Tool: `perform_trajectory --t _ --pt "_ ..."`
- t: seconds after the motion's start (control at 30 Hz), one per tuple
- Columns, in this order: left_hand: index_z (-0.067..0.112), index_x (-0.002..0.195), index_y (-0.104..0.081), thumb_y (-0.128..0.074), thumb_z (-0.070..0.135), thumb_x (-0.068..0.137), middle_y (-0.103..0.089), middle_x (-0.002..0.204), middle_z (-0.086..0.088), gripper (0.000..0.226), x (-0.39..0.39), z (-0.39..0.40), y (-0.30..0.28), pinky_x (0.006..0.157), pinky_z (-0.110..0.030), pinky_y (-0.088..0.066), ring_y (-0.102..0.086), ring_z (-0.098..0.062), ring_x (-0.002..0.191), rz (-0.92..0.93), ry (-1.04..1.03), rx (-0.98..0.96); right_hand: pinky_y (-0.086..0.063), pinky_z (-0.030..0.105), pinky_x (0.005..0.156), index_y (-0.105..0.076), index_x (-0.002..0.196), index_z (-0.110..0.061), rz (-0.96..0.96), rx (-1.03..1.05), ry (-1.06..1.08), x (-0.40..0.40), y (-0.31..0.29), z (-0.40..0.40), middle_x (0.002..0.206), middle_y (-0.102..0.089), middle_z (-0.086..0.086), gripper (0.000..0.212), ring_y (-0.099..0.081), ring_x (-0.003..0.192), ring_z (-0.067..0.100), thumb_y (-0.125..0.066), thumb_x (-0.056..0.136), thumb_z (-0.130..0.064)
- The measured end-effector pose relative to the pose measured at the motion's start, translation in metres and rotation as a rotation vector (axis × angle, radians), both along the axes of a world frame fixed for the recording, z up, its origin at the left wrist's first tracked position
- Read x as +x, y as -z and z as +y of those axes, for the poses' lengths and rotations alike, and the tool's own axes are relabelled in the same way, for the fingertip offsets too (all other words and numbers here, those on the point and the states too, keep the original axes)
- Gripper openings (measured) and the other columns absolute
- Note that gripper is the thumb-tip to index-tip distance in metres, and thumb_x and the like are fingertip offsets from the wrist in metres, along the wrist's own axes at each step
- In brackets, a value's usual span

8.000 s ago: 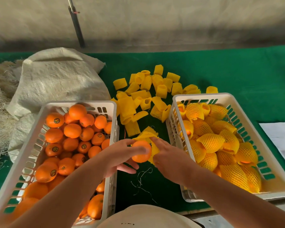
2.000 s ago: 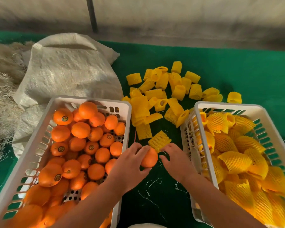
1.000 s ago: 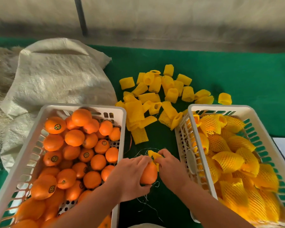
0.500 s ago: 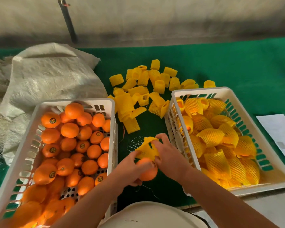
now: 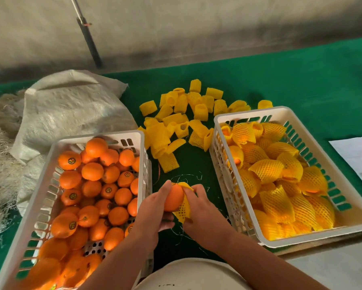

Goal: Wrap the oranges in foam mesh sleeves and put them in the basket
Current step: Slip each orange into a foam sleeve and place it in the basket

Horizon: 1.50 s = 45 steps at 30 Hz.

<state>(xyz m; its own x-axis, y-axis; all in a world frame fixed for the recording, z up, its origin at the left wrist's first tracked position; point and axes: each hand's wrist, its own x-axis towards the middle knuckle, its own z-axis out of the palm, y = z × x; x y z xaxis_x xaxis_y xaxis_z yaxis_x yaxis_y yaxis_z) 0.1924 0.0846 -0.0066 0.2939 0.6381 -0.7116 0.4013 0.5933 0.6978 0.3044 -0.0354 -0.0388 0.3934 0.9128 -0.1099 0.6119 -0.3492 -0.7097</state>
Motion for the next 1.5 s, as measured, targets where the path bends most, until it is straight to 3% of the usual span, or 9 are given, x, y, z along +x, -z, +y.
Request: perform_trajectory --t 0.13,0.27,0.5,0.7,0.93,1.03,1.13,1.27,1.5 --pt "0.028 0.136 -0.052 -0.064 0.068 0.084 -0.065 0.111 -0.008 0.066 0.001 -0.015 -0.007 0.05 -0.023 -0.056 -0.072 -0.023 0.083 0.119 0.274 0.272 -0.051 0.009 0.079 -0.027 0.146 -0.041 0.029 0.089 0.071 0.0 -0.006 0.0 0.139 -0.025 -0.017 0.077 -0.059 0.096 0.006 -0.077 0.09 -0.028" --pt "0.032 0.148 -0.039 -0.078 0.043 0.089 -0.056 0.122 -0.002 0.072 0.001 -0.019 -0.015 0.056 -0.025 -0.059 -0.069 -0.024 0.096 0.049 0.406 0.185 -0.052 0.009 0.084 -0.026 0.146 -0.038 -0.024 0.088 0.073 0.0 -0.016 -0.007 0.146 -0.022 -0.012 0.078 -0.057 0.096 0.008 -0.08 0.089 -0.033" --pt "0.047 0.129 -0.049 -0.076 0.061 0.078 -0.058 0.111 0.022 0.06 -0.009 -0.027 -0.019 0.073 -0.032 -0.064 -0.064 -0.011 0.094 0.125 0.436 0.58 -0.056 0.019 0.089 -0.03 0.148 -0.033 -0.123 0.083 -0.024 -0.01 -0.058 -0.019 0.158 -0.014 -0.005 0.061 -0.066 0.1 0.016 -0.066 0.099 -0.036" --pt "0.034 0.1 -0.064 -0.079 0.044 0.077 -0.05 0.127 0.01 0.029 -0.014 -0.024 -0.011 0.093 -0.036 -0.055 -0.052 -0.016 0.12 0.014 0.273 0.777 -0.047 0.009 0.073 -0.032 0.155 -0.027 -0.15 0.084 -0.183 -0.021 -0.08 -0.021 0.152 -0.019 -0.005 0.055 -0.059 0.081 0.009 -0.053 0.104 -0.024" --pt "0.039 0.117 -0.064 -0.08 0.032 0.084 -0.074 0.107 0.009 0.037 -0.025 -0.017 -0.016 0.073 -0.033 -0.065 -0.073 -0.013 0.099 -0.19 0.208 0.746 -0.052 0.011 0.072 -0.049 0.138 -0.043 -0.017 0.327 -0.053 -0.018 -0.09 -0.021 0.133 -0.038 -0.023 0.049 -0.059 0.101 0.003 -0.064 0.094 -0.059" --pt "0.039 0.12 -0.06 -0.074 0.06 0.076 -0.071 0.108 0.015 0.051 -0.024 -0.017 -0.024 0.069 -0.021 -0.062 -0.07 -0.005 0.101 -0.117 0.221 0.828 -0.047 0.012 0.089 -0.034 0.146 -0.045 0.085 0.347 0.22 -0.009 -0.092 -0.013 0.139 -0.035 -0.027 0.086 -0.045 0.128 0.002 -0.069 0.076 -0.08" --pt "0.039 0.114 -0.058 -0.077 0.046 0.077 -0.066 0.105 0.017 0.042 -0.022 -0.017 -0.024 0.065 -0.021 -0.061 -0.068 -0.004 0.098 -0.085 0.269 0.867 -0.037 0.017 0.098 -0.005 0.153 -0.06 0.181 0.171 0.176 -0.004 -0.093 0.0 0.134 -0.016 -0.053 0.116 -0.028 0.13 -0.02 -0.065 0.06 -0.095" --pt "0.023 0.114 -0.054 -0.087 0.023 0.075 -0.056 0.11 0.008 0.051 -0.019 -0.014 -0.02 0.066 -0.019 -0.052 -0.06 -0.015 0.098 0.14 0.354 1.008 -0.032 0.008 0.087 -0.006 0.152 -0.055 0.107 0.149 0.264 -0.009 -0.089 0.011 0.13 -0.026 -0.033 0.117 -0.034 0.122 -0.013 -0.066 0.06 -0.094" --pt "0.023 0.132 -0.042 -0.085 0.036 0.077 -0.042 0.134 0.007 0.071 -0.017 -0.016 -0.024 0.074 -0.006 -0.033 -0.038 0.002 0.112 0.202 0.411 1.09 -0.043 0.009 0.086 -0.004 0.15 -0.059 0.247 0.111 0.293 -0.015 -0.078 0.019 0.137 -0.037 -0.026 0.116 -0.045 0.123 0.0 -0.067 0.058 -0.091"
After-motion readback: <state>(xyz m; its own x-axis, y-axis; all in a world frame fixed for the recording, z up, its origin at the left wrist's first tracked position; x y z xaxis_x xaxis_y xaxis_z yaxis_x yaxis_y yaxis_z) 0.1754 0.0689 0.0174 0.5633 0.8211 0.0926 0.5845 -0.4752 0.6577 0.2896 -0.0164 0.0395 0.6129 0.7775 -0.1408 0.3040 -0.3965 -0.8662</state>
